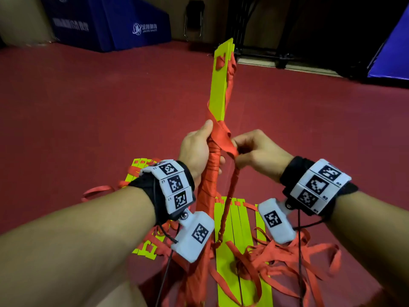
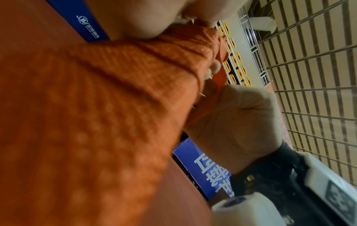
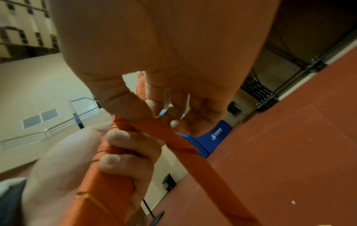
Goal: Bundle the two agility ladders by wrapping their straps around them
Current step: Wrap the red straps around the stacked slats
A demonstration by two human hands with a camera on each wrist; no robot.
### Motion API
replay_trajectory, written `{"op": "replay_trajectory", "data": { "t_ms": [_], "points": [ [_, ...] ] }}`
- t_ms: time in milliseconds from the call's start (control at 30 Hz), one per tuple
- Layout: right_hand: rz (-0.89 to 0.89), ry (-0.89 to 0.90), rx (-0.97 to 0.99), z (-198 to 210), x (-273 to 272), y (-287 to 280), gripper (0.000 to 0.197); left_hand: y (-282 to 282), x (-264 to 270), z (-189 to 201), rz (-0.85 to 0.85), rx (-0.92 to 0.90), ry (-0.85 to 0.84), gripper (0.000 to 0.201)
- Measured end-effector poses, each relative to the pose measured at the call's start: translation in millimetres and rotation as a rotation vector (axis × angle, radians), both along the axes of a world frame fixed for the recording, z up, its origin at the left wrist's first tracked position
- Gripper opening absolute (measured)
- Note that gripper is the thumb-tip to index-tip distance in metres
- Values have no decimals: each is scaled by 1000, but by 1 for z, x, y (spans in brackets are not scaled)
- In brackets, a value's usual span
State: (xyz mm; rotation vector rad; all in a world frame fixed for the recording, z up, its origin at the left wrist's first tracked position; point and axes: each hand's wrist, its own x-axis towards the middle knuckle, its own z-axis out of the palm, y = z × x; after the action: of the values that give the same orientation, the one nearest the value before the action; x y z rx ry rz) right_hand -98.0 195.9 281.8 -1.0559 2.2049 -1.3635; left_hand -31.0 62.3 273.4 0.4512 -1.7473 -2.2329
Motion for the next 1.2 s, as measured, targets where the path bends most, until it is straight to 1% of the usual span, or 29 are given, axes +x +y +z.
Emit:
{"op": "replay_trajectory", "data": {
  "t_ms": [33, 133, 200, 233, 267, 333, 500, 567, 633, 700, 767, 833, 933, 1000, 1033, 1067, 1200],
  "points": [
    [-12, -37, -74, -2, 1, 0, 11, 0, 0, 0, 10, 0, -2, 48],
    [-13, -164, -266, -4, 1, 2, 14, -3, -2, -2, 34, 3, 0, 47],
    [-3, -234, -308, -2, 4, 2, 11, -4, -3, -3, 25, 3, 3, 48],
    [1, -235, -303, -2, 5, 2, 19, -4, -3, -3, 20, -6, 2, 49],
    [11, -200, -287, -2, 7, 1, 26, -4, -3, -3, 19, -19, -1, 51],
    [25, -105, -274, -1, 11, -2, 28, -2, -1, -3, 21, -35, -2, 53],
    [-47, -30, -426, 6, 15, -6, 30, -1, -1, -4, 38, -42, -8, 57],
    [-74, 35, -403, 4, 15, -6, 30, -3, -1, -5, 36, -35, -15, 62],
    [-120, 48, -346, 1, 15, -6, 29, -5, -2, -6, 27, -37, -30, 66],
    [-169, -16, -298, -2, 12, -5, 27, -5, -1, -5, -17, -11, -36, 68],
    [-185, -89, -285, -4, 10, -4, 26, -3, 1, -4, -95, 47, -31, 68],
    [-182, -99, -296, -5, 10, -4, 23, -1, 2, -5, -166, 97, -21, 66],
    [-164, -97, -328, -4, 8, -3, 2, 2, 3, -4, -244, 160, 6, 65],
    [-141, -77, -326, -4, 7, -3, 18, 1, 4, -3, -288, 184, 12, 65],
    [-127, -73, -319, -3, 7, -2, 22, 1, 4, -2, -314, 193, 3, 64],
    [-107, -84, -316, -1, 8, -1, 23, 0, 5, -3, -345, 197, -10, 65],
    [33, -237, -356, 4, 8, 2, 23, 1, 5, -4, -463, 222, -75, 66]
  ]
}}
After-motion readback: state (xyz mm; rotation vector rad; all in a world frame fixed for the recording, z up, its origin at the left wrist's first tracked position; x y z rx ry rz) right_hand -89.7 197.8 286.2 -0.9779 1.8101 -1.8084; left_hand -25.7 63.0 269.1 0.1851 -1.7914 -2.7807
